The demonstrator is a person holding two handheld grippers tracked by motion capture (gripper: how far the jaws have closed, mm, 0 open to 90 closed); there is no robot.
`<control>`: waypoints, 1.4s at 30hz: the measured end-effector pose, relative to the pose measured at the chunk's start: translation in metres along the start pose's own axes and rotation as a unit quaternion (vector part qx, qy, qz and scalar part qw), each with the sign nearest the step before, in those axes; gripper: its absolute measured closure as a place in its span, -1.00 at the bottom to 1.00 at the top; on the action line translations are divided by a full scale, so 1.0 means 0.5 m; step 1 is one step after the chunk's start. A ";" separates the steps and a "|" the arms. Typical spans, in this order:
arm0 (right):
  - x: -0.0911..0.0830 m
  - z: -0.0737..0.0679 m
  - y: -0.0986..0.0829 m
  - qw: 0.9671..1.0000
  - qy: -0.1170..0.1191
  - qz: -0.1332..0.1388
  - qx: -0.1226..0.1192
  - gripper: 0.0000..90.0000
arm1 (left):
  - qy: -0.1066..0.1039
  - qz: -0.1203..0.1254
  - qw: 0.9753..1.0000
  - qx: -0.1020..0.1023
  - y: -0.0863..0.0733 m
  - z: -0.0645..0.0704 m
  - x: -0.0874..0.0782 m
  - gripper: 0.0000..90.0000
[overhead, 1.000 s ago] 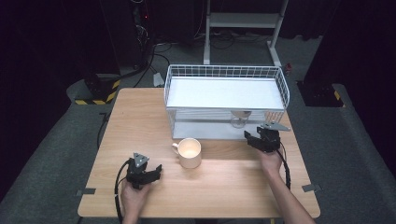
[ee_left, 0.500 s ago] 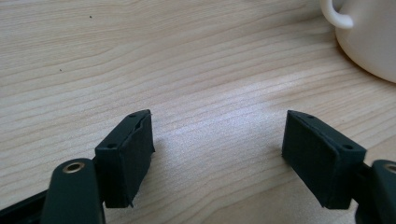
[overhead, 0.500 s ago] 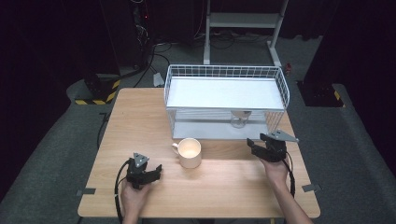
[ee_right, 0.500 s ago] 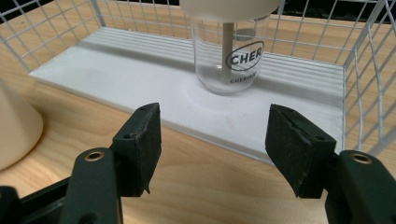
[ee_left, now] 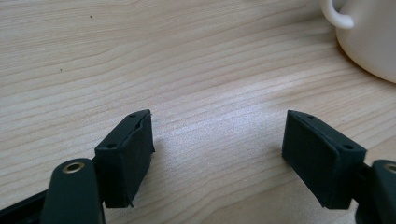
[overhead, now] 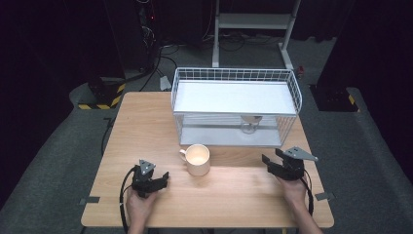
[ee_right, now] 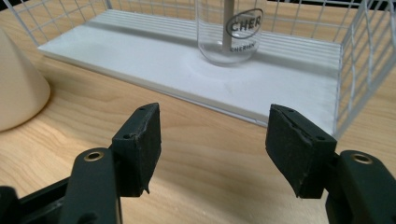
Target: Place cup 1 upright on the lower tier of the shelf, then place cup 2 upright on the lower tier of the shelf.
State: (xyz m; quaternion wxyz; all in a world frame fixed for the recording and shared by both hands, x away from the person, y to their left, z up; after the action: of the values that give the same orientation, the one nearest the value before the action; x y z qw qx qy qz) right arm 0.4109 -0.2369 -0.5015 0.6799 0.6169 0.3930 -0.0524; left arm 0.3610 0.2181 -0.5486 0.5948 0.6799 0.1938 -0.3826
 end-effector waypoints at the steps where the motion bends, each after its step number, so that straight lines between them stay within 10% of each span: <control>1: -0.002 0.001 -0.003 1.000 -0.001 -0.001 -0.001 -0.20 | 0.000 0.000 1.000 0.000 0.000 0.000 0.000 -0.44; 30: 0.013 0.012 -0.095 0.992 -0.024 -0.117 -0.047 -0.33 | 0.007 -0.007 1.000 -0.002 0.000 0.001 0.001 -0.58; 42: 0.016 0.016 -0.094 0.992 -0.023 -0.122 -0.035 -0.42 | -0.021 0.008 1.000 -0.007 -0.001 0.015 -0.021 -0.66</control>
State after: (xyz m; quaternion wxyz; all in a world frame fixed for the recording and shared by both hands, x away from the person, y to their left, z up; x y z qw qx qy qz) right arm 0.3940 -0.2517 -0.5441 0.6984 0.5389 0.4510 -0.1354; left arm 0.3519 0.2133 -0.5411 0.6066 0.6691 0.1779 -0.3909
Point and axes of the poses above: each handheld gripper's, and its own axes: x roughly forward along the jaws, y roughly out of its top, z roughly to its right, the point moved 3 cm from there along x, roughly forward along the jaws, and after that the axes turned 7 degrees about -z, right-handed, at the moved point
